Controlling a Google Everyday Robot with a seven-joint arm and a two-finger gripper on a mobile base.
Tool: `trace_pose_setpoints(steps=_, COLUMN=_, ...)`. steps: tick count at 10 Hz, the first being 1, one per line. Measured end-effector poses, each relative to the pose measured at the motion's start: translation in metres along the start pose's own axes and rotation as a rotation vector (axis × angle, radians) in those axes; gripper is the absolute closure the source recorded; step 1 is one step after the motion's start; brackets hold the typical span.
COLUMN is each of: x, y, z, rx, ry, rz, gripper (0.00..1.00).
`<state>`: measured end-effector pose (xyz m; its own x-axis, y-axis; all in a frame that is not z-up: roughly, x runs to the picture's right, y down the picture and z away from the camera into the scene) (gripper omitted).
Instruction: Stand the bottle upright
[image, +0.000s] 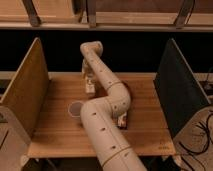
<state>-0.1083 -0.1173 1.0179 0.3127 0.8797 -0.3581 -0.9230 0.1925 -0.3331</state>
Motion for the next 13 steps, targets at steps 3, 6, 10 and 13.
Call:
trace_pose_setpoints(steps=3, x=-0.009, y=-0.003, z=-0.026, rx=-0.041, ry=-0.05, rz=-0.071, gripper=1.0)
trace_pose_setpoints(steps=6, x=-0.009, y=-0.001, z=-0.035, rx=-0.056, ry=-0.071, rz=-0.132, gripper=1.0)
trace_pose_setpoints(steps=10, x=-0.005, y=-0.004, z=-0.031, rx=-0.042, ry=-0.05, rz=-0.139, gripper=1.0)
trace_pose_setpoints(steps=13, x=0.017, y=-0.024, z=-0.012, rx=0.037, ry=0.061, rz=-0.162, gripper=1.0)
